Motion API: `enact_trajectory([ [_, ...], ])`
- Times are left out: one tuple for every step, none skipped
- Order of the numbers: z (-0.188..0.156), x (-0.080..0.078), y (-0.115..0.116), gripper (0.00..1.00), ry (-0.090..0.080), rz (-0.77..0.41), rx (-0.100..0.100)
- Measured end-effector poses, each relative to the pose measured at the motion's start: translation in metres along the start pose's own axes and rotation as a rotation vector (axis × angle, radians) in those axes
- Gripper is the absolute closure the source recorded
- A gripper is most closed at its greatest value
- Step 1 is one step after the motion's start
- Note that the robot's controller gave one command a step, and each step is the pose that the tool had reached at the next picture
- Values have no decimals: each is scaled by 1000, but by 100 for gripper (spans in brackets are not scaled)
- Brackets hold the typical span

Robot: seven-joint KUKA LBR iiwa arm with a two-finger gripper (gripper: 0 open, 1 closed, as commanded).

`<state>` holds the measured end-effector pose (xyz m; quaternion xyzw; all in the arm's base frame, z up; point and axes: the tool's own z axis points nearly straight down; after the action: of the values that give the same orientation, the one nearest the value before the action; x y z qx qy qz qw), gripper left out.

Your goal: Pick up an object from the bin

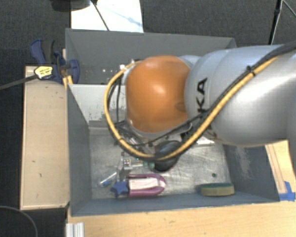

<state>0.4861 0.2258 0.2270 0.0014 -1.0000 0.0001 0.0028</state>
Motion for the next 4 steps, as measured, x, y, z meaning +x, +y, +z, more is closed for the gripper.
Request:
enact_trajectory([
  [135,-16,-38,0,0,-186,-3],
  [130,-22,-39,100,-21,-178,-3],
  [130,-20,-38,100,-19,-189,-3],
  [141,-25,-34,100,-30,-153,-5],
])
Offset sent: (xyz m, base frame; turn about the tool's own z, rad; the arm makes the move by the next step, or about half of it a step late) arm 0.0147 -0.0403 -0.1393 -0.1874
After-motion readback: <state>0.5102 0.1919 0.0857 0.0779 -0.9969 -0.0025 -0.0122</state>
